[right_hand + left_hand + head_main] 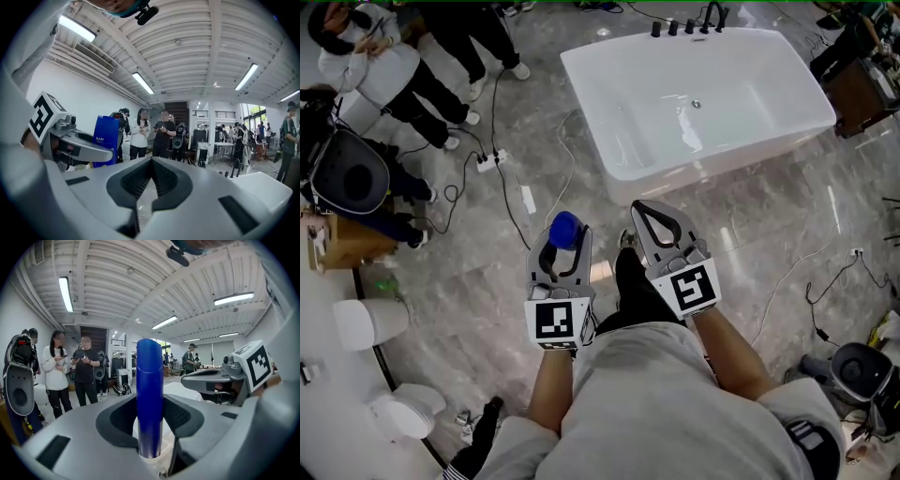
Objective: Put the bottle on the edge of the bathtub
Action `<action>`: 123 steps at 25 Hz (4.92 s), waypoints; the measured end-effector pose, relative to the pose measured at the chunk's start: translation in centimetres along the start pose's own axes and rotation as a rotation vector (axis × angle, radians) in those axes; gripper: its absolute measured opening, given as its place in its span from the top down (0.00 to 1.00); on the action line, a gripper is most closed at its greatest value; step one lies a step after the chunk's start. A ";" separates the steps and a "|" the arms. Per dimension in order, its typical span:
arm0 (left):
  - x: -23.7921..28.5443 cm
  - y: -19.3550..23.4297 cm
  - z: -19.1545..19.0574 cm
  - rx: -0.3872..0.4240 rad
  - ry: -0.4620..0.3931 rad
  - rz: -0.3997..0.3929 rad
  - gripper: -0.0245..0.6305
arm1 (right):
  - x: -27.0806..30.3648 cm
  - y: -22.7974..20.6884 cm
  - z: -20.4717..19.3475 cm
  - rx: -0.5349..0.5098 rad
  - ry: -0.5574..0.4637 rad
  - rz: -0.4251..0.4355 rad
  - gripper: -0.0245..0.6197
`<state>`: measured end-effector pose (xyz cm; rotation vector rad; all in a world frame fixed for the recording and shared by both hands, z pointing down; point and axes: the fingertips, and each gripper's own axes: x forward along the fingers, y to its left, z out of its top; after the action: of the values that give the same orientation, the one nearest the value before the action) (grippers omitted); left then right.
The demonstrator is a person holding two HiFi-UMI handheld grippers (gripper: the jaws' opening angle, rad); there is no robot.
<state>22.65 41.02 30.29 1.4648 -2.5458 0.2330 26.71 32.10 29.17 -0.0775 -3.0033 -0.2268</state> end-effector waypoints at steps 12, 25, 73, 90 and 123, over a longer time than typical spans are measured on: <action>14.4 6.6 2.2 -0.031 0.048 -0.015 0.70 | 12.4 -9.7 -2.0 0.034 0.062 0.021 0.95; 24.7 11.0 4.3 -0.019 0.067 -0.018 0.70 | 21.0 -18.4 -2.9 0.081 0.055 0.001 0.95; 51.1 3.3 7.9 0.147 0.082 -0.764 0.70 | 22.0 -35.2 -8.6 0.228 0.248 -0.614 0.95; 58.8 2.6 5.8 0.169 0.108 -0.844 0.70 | 24.2 -40.3 -13.6 0.295 0.281 -0.699 0.95; 79.3 12.0 -1.8 0.197 0.158 -0.889 0.70 | 41.9 -47.5 -24.3 0.427 0.332 -0.778 0.95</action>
<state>-26.60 -18.89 51.00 2.3551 -1.5684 0.4275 -14.70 -16.80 51.59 1.0526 -2.5243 0.3064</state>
